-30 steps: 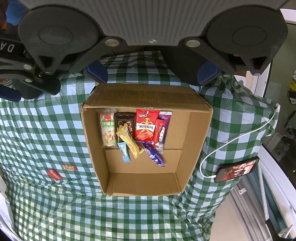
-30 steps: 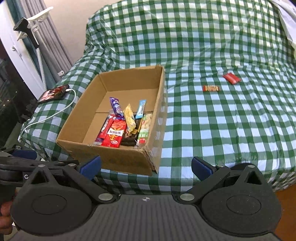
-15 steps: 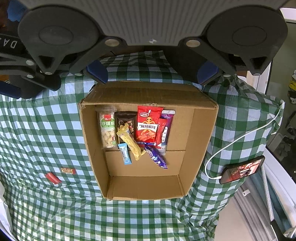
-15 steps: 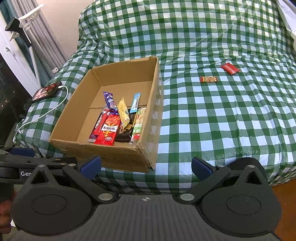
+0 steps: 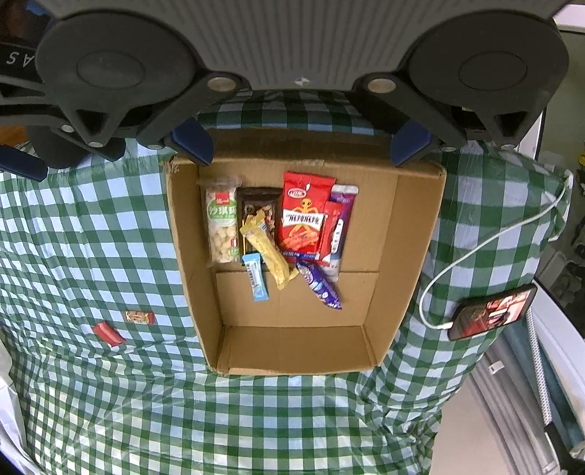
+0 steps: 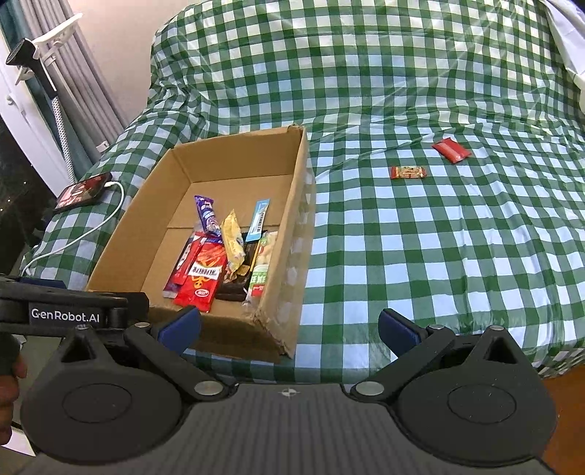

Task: Organize snacks

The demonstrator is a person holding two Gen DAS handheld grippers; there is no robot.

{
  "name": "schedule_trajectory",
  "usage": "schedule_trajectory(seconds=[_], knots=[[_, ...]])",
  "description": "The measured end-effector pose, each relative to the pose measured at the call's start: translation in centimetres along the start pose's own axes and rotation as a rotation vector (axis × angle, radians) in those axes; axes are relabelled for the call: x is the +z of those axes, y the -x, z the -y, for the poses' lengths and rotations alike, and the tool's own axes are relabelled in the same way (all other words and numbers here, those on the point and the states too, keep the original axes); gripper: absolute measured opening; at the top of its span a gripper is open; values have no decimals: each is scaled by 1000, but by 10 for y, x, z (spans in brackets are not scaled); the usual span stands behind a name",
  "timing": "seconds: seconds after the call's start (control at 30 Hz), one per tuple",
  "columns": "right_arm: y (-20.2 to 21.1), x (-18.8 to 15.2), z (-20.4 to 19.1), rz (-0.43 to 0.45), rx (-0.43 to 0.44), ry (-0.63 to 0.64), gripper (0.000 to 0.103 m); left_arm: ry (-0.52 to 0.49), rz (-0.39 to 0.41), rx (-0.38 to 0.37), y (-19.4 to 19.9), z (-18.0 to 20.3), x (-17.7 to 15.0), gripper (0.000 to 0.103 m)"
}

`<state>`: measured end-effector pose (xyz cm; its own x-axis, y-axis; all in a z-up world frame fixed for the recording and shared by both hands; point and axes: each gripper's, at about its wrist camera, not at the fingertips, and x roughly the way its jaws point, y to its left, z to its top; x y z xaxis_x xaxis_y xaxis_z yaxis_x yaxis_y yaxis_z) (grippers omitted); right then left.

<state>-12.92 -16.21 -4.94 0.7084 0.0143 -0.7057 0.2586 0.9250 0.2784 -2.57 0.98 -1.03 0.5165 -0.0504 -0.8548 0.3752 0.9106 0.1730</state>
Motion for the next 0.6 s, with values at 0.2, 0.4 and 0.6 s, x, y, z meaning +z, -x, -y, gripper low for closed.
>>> schedule_trajectory(seconds=[0.2,0.4,0.6], knots=[[-5,13,6,25,-8,-8,102,-24,26,2,-3,9,19,103],[-10,28,23,52,-17,-20,102,-49,37,-11,-8,26,43,103],[-18,43,49,66,-47,-51,102,-91,56,-39,-16,56,70,103]])
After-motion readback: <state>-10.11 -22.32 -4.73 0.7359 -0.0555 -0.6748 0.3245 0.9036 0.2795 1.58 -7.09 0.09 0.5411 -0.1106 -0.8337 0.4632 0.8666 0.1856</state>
